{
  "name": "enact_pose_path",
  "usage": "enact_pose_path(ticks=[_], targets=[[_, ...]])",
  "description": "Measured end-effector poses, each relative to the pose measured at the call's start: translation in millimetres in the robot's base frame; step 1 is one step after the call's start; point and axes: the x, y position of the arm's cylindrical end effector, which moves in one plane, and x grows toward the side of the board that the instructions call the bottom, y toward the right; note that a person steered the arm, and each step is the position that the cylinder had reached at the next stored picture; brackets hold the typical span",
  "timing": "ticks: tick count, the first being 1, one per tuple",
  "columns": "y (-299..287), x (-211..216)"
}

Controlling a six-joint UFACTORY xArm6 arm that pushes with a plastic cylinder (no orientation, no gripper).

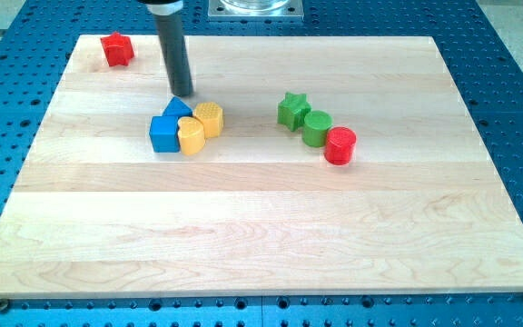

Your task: Move the yellow hexagon diagonally to the bottom right of the board

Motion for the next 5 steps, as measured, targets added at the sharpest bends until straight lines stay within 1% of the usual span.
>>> enact_pose_path(ticks=[2,4,5], targets=[[36.4,61.0],[36.5,117.9],[36.5,154.8]])
